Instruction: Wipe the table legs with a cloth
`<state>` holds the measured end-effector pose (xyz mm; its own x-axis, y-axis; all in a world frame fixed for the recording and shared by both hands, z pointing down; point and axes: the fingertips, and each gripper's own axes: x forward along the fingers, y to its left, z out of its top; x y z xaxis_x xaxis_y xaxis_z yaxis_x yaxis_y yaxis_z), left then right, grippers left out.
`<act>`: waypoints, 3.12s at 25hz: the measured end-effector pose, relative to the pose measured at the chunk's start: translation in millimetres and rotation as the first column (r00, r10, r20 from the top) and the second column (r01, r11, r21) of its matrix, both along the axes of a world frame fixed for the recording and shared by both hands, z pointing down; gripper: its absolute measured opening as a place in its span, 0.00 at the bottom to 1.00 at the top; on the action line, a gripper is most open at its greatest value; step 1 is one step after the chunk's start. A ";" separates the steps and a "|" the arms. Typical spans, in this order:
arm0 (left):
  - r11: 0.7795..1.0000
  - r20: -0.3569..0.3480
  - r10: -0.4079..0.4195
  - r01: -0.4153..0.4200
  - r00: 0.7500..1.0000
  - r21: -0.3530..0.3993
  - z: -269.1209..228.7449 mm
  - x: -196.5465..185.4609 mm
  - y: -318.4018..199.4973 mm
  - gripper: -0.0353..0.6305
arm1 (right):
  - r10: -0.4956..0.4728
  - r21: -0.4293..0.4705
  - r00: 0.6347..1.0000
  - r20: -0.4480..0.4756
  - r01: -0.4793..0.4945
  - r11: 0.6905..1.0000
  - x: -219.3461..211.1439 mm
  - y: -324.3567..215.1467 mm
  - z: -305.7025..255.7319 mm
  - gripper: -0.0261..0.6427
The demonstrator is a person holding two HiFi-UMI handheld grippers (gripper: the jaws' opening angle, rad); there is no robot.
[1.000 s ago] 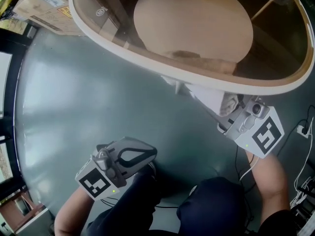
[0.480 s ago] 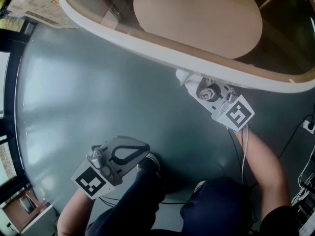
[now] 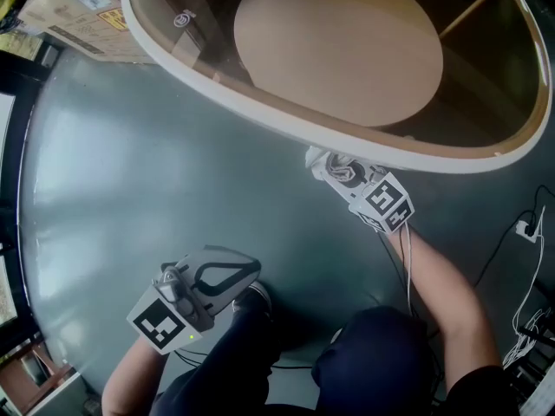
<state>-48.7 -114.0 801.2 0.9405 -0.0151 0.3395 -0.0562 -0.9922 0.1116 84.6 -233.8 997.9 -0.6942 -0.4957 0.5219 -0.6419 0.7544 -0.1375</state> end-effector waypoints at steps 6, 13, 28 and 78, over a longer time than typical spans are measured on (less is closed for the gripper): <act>1.000 -0.050 0.003 -0.001 0.999 0.029 -16.3 11.5 -2.0 0.06 | 0.011 0.108 0.992 -0.122 0.003 0.994 11.4 -36.7 -19.8 0.14; 1.000 -0.006 -0.010 0.010 1.000 0.000 0.7 -20.0 16.7 0.06 | 0.017 -0.055 0.997 0.076 -0.013 0.998 -6.3 -8.6 4.4 0.14; 0.993 -0.025 -0.019 0.016 1.000 -0.113 -138.1 1.8 2.7 0.06 | 0.089 0.002 0.834 0.545 -0.107 0.994 -8.1 18.9 -304.6 0.14; 0.943 -0.493 -0.297 0.331 0.818 -0.019 -929.0 -122.7 444.6 0.06 | 0.198 0.316 0.880 0.432 -0.353 0.881 -6.8 610.9 -1155.6 0.14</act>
<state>-171.4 330.7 -127.8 0.9240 -0.3436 -0.1679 -0.3219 -0.9358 0.1434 77.8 377.1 -157.7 -0.6016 -0.7986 -0.0152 -0.7876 0.5963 -0.1551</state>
